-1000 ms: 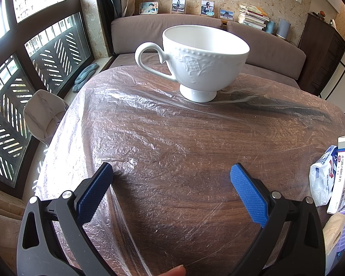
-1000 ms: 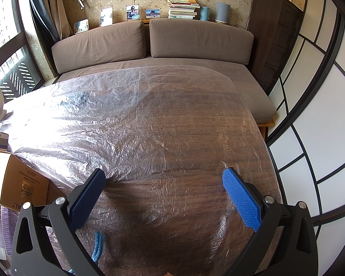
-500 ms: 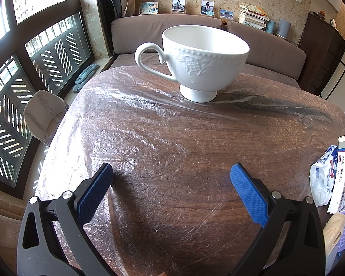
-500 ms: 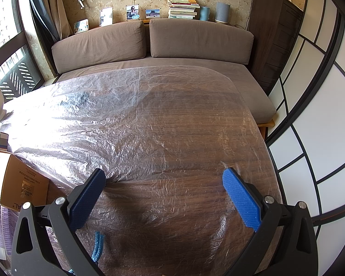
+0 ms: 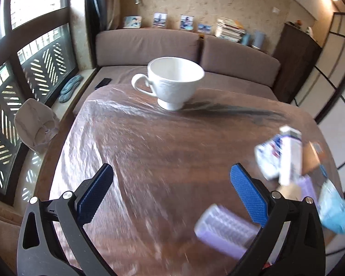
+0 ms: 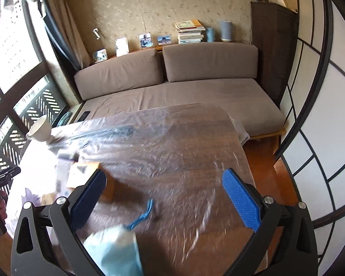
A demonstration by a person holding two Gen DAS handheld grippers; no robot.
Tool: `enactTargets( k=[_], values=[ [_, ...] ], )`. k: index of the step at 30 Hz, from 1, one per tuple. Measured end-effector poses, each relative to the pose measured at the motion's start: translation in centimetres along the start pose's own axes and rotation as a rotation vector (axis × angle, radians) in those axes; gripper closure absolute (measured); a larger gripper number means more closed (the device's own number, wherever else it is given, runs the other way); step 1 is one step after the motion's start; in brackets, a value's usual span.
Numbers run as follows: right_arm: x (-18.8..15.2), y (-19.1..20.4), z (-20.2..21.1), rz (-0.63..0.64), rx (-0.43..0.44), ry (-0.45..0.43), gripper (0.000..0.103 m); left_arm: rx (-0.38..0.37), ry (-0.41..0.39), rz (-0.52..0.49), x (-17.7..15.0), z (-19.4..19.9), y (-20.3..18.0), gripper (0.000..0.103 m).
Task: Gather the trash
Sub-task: 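Grasp the yellow cup with the left tool while the right tool grasps the blue cloth bag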
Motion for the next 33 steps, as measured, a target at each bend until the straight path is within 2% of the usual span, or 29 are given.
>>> enactTargets(
  k=[5,9,13,16,21,25,30,33],
  values=[
    [-3.9,1.9,4.0,0.092,0.023,-0.012,0.004,-0.052,0.004,-0.021,-3.3,2.7,-3.5,0.001],
    [-7.3,3.1,4.2,0.177,-0.047,0.01,0.004,-0.135,0.007,-0.018,-5.7,4.7,-7.1,0.001],
    [-8.8,4.2,3.2,0.155,-0.023,0.058,0.004,-0.201,0.02,-0.065,-8.1,5.4,-11.7,0.001],
    [-9.3,4.7,2.6,0.137,-0.014,0.074,0.004,-0.176,0.039,-0.129,-9.5,4.7,-14.3,0.001],
    [-9.7,5.2,3.0,0.153,-0.042,0.044,0.004,-0.079,0.052,-0.182,-10.9,4.7,-16.2,0.001],
    [-10.1,5.1,2.7,0.174,-0.049,0.048,0.004,-0.094,0.074,-0.212,-13.0,5.5,-17.4,0.001],
    [-10.4,5.3,1.5,0.196,-0.049,0.056,0.004,-0.111,0.107,-0.248,-15.5,3.8,-18.9,0.002],
    [-10.5,5.8,0.8,0.213,-0.043,0.065,0.004,-0.08,0.114,-0.287,-16.3,2.8,-19.2,0.017]
  ],
)
Point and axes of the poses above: each gripper's, at about its wrist camera, not at the fingertips, and z roughly against the way its jaws point, y to its left, x to its top, the point moved 9 cm from there along -z, roughly the way its jaws point, and after that the axes turned 15 degrees about -x, right-handed, at the moved point
